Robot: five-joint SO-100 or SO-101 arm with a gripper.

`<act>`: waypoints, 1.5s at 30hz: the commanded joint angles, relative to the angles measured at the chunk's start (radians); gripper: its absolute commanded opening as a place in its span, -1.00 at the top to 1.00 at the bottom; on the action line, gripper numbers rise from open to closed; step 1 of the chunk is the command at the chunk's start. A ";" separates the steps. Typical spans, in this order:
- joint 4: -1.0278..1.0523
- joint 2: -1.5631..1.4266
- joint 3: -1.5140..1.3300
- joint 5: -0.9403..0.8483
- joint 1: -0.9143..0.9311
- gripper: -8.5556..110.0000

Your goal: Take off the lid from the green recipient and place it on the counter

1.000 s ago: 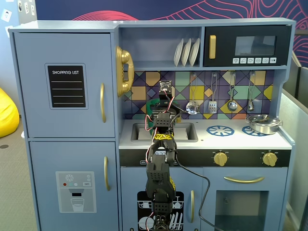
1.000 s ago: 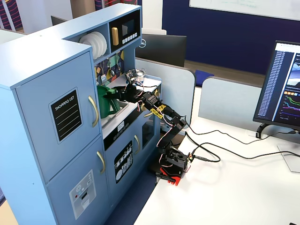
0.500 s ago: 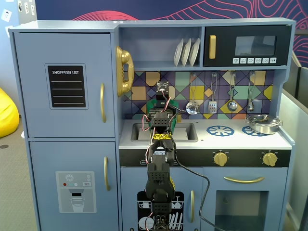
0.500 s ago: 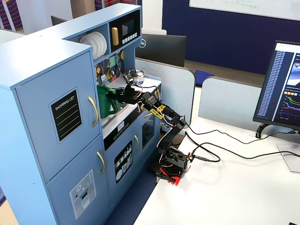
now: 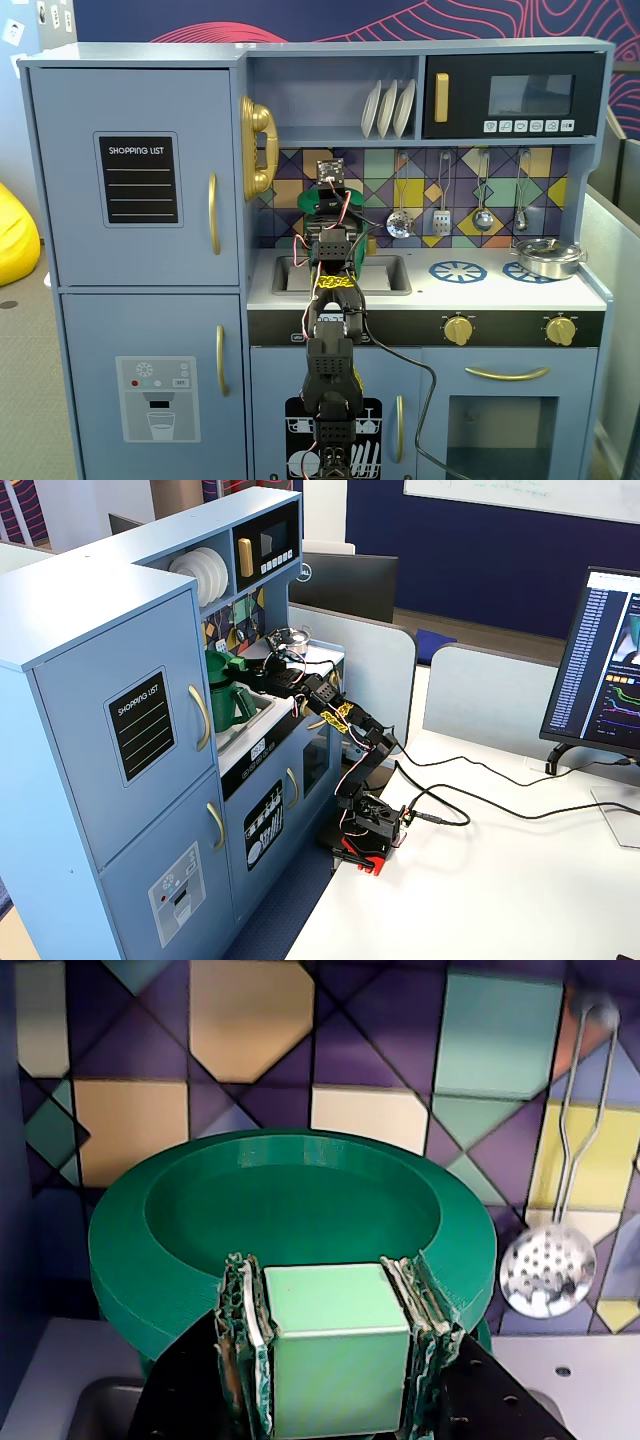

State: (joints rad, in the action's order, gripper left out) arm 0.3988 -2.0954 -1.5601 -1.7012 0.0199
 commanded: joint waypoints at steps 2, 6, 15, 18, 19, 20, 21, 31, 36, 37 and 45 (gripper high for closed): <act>-0.017 -0.049 0.071 -0.009 0.064 0.86; -0.031 -0.057 0.072 -0.012 0.179 0.86; -0.041 -0.041 0.104 0.037 0.479 0.86; -0.094 -0.081 0.002 0.043 0.525 0.86; -0.120 -0.089 -0.037 0.040 0.537 0.86; -0.158 -0.091 -0.074 0.034 0.541 0.86; -0.202 -0.086 -0.110 0.032 0.552 0.86; -0.495 0.029 -0.370 0.015 0.574 0.86; -0.571 0.063 -0.479 0.017 0.565 0.86; -0.591 0.067 -0.502 0.012 0.561 0.86; -0.624 0.089 -0.561 0.006 0.540 0.86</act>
State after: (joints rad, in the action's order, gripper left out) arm -0.1810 -1.9957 -2.1353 -1.6858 0.5752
